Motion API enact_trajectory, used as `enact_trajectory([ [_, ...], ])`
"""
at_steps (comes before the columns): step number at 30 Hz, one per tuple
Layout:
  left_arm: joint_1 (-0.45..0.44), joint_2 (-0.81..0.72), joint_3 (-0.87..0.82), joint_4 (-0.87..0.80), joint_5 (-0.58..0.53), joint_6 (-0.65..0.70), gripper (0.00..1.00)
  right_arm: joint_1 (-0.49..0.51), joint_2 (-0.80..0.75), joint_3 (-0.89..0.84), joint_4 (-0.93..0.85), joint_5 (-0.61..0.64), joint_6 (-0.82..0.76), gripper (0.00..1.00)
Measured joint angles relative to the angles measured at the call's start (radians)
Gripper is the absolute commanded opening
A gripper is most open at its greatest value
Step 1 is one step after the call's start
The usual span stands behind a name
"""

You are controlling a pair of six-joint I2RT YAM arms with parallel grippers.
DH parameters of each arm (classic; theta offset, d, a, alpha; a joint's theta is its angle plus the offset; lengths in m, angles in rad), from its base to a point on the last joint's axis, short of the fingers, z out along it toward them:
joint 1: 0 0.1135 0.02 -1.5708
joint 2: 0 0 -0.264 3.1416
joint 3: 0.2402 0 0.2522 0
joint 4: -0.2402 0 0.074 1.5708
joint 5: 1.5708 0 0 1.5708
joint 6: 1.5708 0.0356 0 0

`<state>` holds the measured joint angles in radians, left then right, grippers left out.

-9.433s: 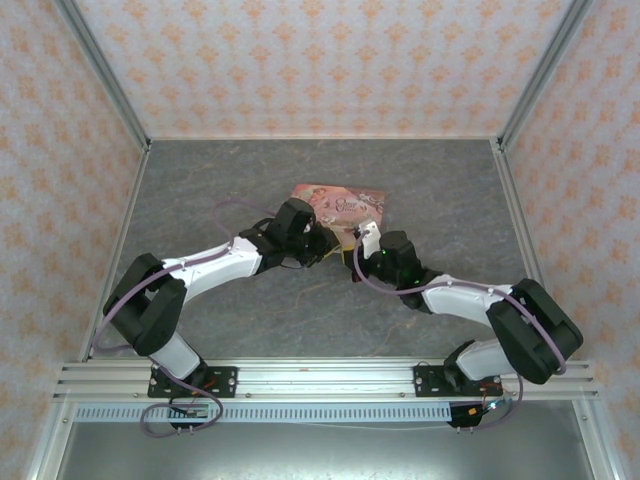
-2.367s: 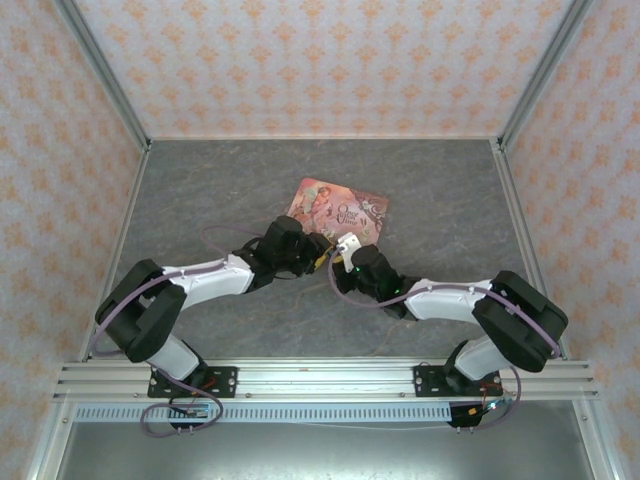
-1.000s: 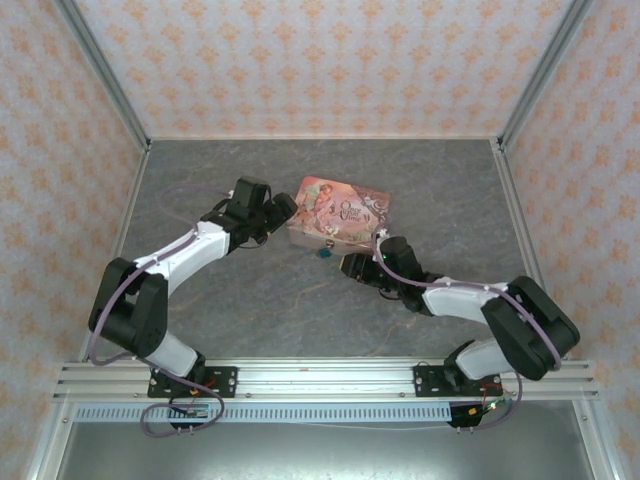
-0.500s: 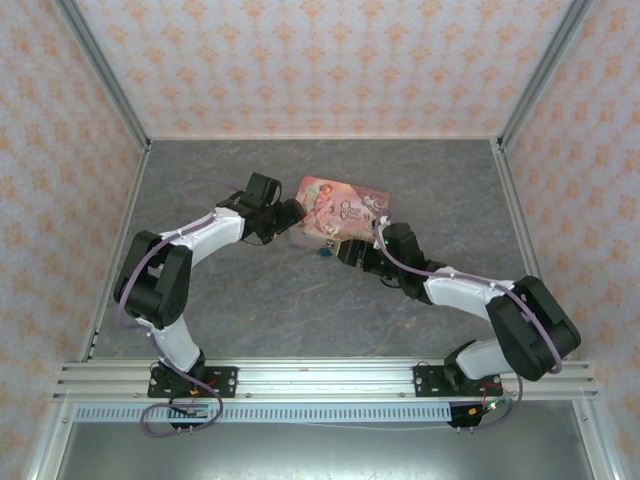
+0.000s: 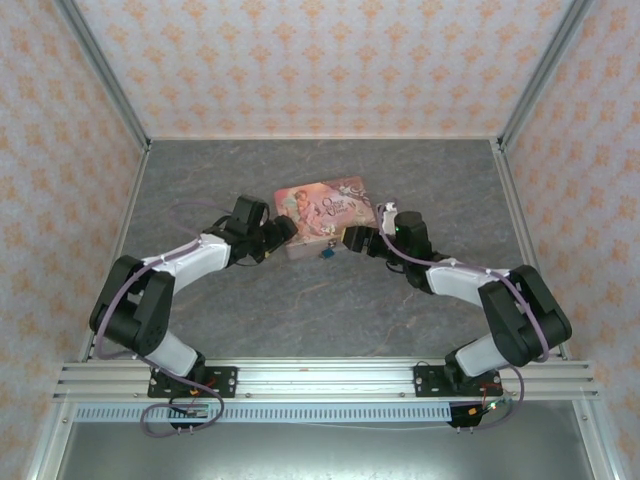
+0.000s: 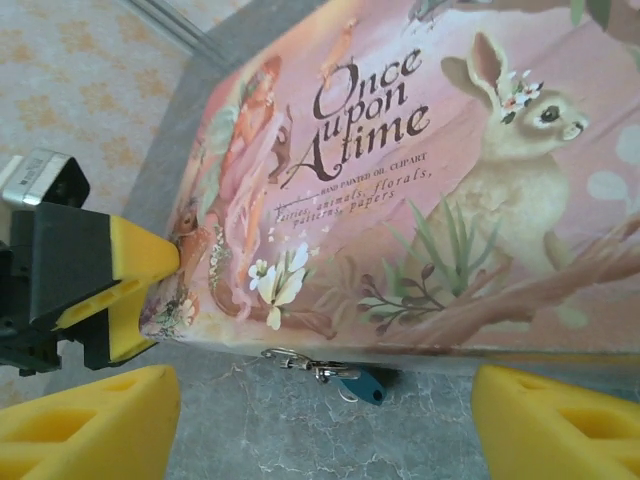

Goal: Unlock the padlock with the key

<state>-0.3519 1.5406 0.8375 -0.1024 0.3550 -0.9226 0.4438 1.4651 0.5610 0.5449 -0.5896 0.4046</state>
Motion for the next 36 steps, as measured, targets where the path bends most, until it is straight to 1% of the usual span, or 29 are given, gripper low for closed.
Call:
enact_trajectory([
  [3,-0.008,-0.027,-0.019,-0.01,-0.008,-0.009,0.82,0.0,-0.015,-0.076,0.084,-0.014,-0.006,0.77],
  [6,-0.015,-0.049,-0.031,-0.028,-0.02,-0.015,0.82,0.0,-0.014,-0.14,0.151,-0.041,-0.002,0.82],
  [10,-0.021,-0.073,-0.047,-0.045,-0.024,-0.018,0.82,0.006,0.006,-0.176,0.237,-0.07,0.011,0.83],
  [16,-0.035,-0.1,-0.073,-0.047,-0.031,-0.027,0.82,0.058,0.072,-0.175,0.335,-0.074,0.013,0.83],
  [23,-0.048,-0.111,-0.082,-0.046,-0.045,-0.042,0.82,0.092,0.19,-0.152,0.42,-0.083,0.013,0.8],
  [36,-0.048,-0.112,-0.082,-0.047,-0.045,-0.042,0.82,0.095,0.378,-0.066,0.582,-0.13,0.068,0.79],
])
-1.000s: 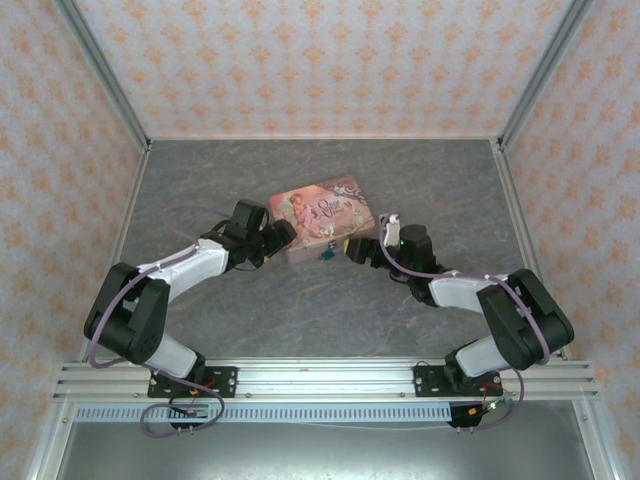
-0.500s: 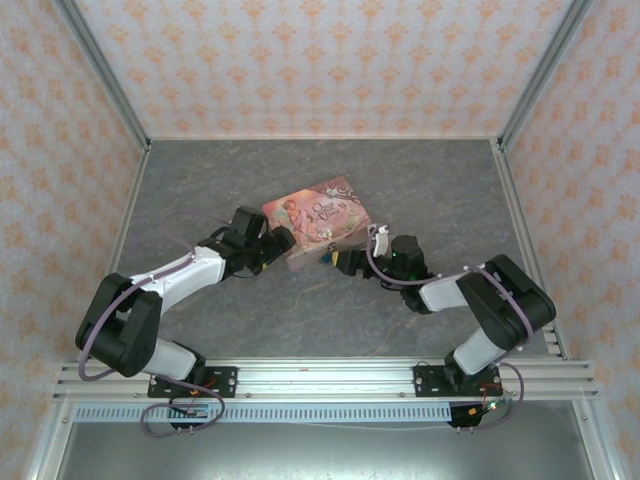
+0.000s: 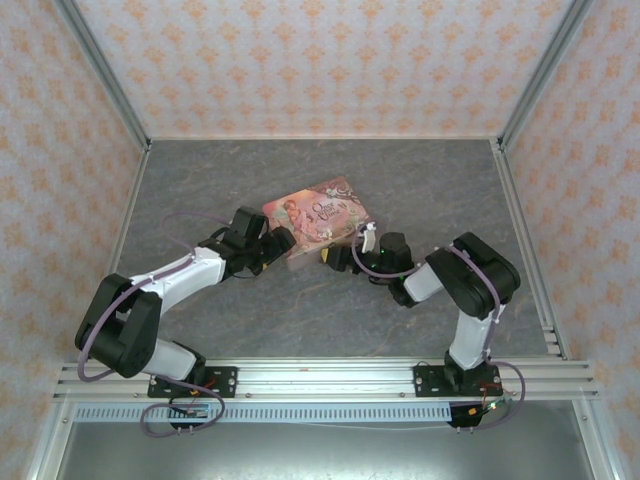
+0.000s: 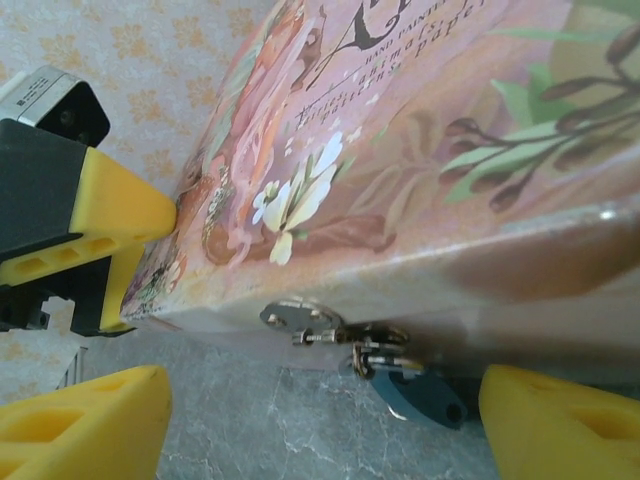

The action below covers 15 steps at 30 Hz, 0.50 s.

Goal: Unlock the padlock with the key

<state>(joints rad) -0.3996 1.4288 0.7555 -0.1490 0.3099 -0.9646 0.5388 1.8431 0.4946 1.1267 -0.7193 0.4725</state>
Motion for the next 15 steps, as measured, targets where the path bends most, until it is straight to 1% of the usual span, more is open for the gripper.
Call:
enact_trajectory([
  [8,0.0,-0.006,0.0,-0.011,-0.004,0.0,0.82,-0.001,0.057,0.028,0.048,-0.047,0.049,0.66],
  [15,0.0,-0.007,0.0,-0.014,-0.004,0.0,0.82,-0.001,0.063,0.03,0.069,-0.068,0.07,0.58],
])
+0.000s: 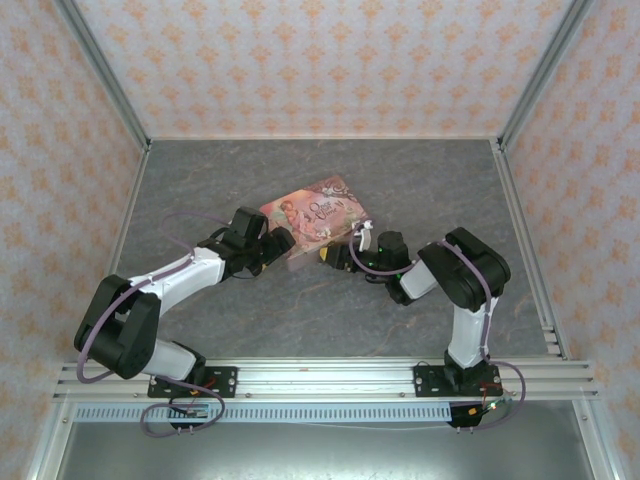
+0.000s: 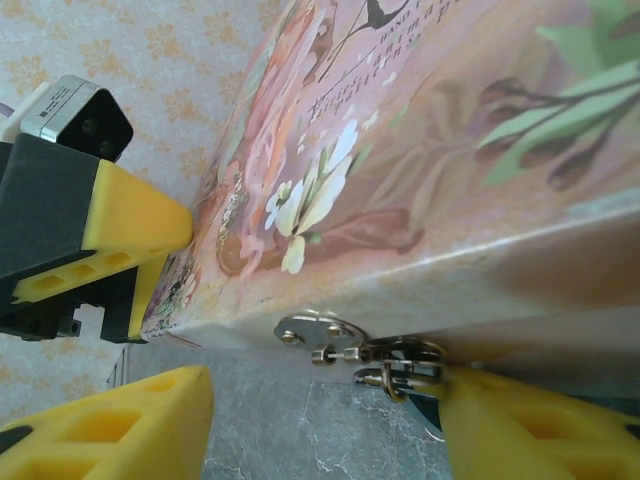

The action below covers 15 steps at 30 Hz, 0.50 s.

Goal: Unlock the padlock with the key

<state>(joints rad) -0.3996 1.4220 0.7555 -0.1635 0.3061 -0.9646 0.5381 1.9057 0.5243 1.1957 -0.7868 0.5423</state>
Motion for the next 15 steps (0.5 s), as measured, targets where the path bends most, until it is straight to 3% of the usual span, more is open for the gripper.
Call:
enact_trajectory([
  [15,0.0,-0.002,0.0,-0.005,0.0,0.0,0.82,0.0,0.0,-0.002,-0.029,0.001,0.007,0.38],
])
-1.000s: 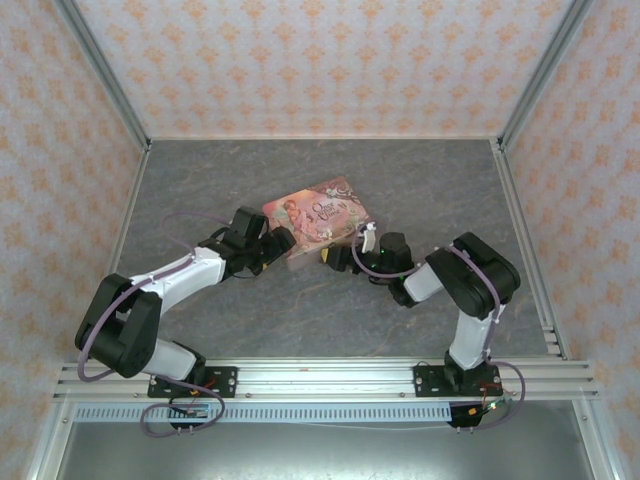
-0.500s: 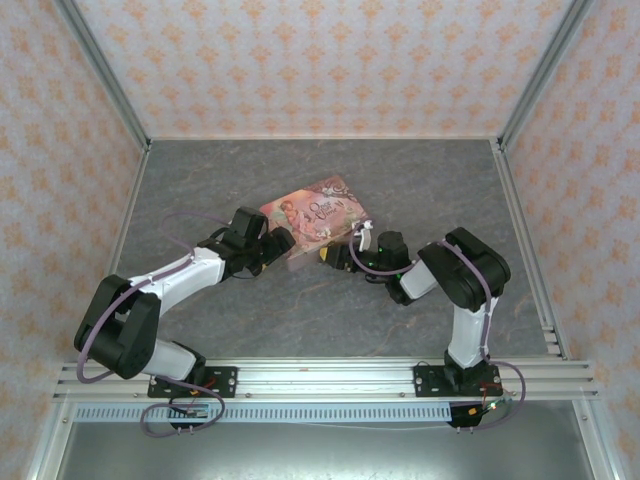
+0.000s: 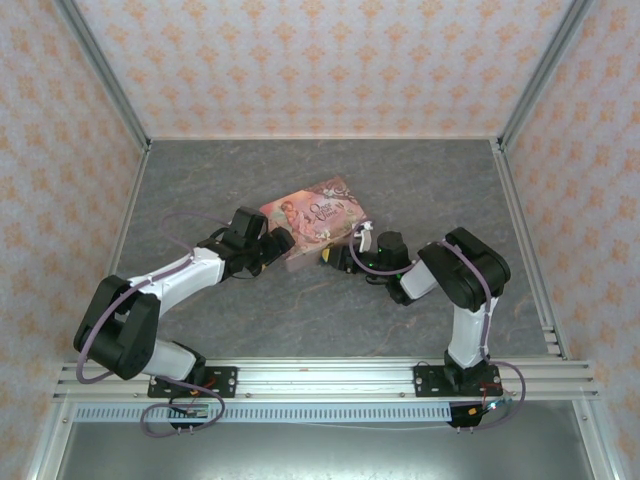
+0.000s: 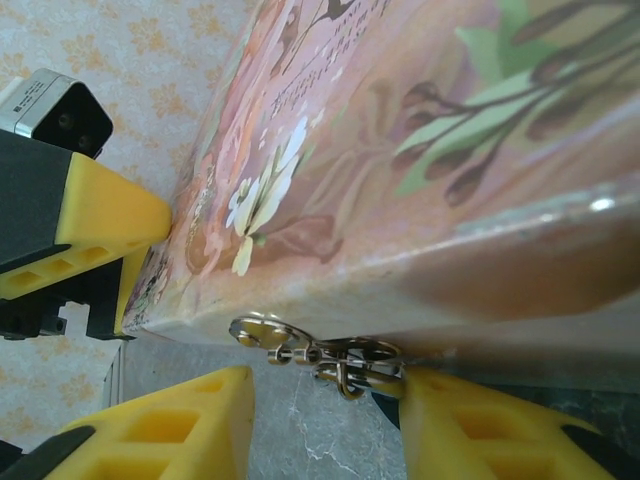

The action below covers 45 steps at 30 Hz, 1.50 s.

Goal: Unlock the padlock with the key

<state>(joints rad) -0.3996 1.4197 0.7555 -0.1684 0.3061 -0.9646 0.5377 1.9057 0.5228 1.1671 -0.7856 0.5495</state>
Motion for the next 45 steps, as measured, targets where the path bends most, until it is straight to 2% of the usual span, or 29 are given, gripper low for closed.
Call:
enact_trajectory([
  [12,0.0,-0.004,0.0,-0.003,-0.003,0.0,0.82,-0.003,0.0,-0.009,-0.015,0.008,-0.03,0.19],
  [28,0.0,-0.006,-0.001,-0.004,-0.009,0.0,0.82,-0.005,-0.003,-0.008,-0.039,0.023,-0.048,0.0],
  [45,0.0,-0.01,-0.006,-0.002,-0.01,-0.004,0.82,-0.013,-0.005,-0.015,-0.027,0.063,0.075,0.0],
])
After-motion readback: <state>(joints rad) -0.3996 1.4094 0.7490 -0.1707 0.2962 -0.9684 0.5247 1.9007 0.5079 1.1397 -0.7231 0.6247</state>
